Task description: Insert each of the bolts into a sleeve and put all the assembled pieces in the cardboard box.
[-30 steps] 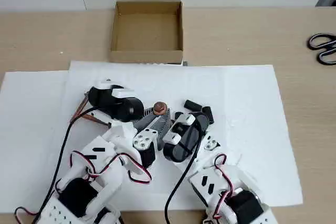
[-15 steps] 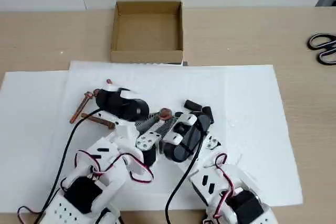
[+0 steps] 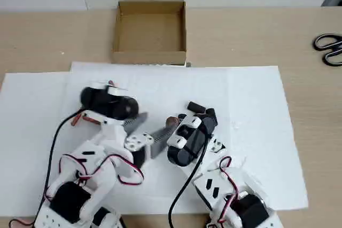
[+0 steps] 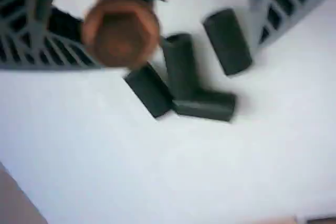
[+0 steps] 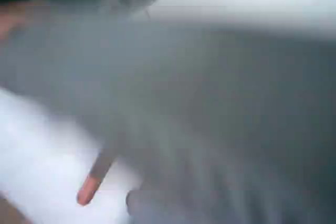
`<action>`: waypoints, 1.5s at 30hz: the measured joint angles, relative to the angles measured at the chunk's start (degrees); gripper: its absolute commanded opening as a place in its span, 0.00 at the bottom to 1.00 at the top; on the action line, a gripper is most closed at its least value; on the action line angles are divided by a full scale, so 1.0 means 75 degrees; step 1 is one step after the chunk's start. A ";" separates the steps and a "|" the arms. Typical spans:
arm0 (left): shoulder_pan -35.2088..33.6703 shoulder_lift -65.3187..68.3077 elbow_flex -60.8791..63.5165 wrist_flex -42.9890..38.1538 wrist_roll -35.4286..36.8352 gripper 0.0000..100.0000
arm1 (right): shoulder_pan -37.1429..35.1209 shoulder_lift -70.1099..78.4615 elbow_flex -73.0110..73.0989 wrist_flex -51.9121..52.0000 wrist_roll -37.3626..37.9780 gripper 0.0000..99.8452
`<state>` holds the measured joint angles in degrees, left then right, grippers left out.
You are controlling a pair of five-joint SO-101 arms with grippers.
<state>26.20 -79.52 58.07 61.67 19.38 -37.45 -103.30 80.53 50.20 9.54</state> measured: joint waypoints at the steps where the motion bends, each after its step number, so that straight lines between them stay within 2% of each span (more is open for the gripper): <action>1: -0.0199 0.0000 -0.0094 0.0000 -0.0141 0.24 | 0.0000 0.0000 0.0000 0.0000 0.0000 0.00; 5: -0.0844 0.0000 -0.0469 0.0141 -0.0551 0.22 | 0.0023 0.0000 0.0000 0.0000 0.0000 0.00; 10: -0.1676 0.0000 -0.0774 0.0832 -0.0621 0.00 | 0.0551 0.0000 0.0000 0.0000 0.0000 0.00; 17: -0.3200 -0.0035 -0.0117 0.1453 -0.0656 0.01 | 0.1582 0.0000 0.0000 0.0797 -0.0023 0.00; 23: -0.3763 0.0000 0.0985 0.1453 -0.0656 0.01 | 0.2590 0.0000 0.0000 0.0903 -0.0598 0.00; 29: -0.3798 0.0012 0.2532 0.0258 -0.1442 0.01 | 0.2860 0.0141 0.0035 0.0750 -0.0692 0.00; 36: -0.3833 0.0012 0.3036 -0.0422 -0.2133 0.01 | 0.2919 0.2262 -0.0844 0.0059 -0.1008 0.00; 45: -0.3833 0.0012 0.3821 -0.1160 -0.2168 0.01 | 0.2907 0.7185 -0.3892 -0.1536 -0.1231 0.00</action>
<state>-2.55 -79.43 86.73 52.97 3.12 -15.65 -49.41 51.34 38.68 0.31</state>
